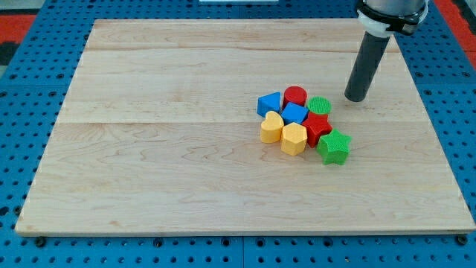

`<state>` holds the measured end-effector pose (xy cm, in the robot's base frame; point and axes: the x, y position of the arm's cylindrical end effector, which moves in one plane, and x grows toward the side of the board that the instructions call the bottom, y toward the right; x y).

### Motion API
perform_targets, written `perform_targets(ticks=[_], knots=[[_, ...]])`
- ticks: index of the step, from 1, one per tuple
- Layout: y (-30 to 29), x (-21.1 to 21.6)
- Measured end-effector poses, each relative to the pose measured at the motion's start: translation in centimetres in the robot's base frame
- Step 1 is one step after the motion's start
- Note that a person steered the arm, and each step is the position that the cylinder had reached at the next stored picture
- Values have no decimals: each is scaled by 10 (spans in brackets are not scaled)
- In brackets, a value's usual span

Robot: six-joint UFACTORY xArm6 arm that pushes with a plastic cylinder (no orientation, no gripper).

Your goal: Point at the green star

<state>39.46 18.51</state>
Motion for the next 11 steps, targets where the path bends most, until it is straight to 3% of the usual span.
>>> perform_targets(ticks=[7, 10, 11], knots=[[19, 2], [36, 95], [37, 101]])
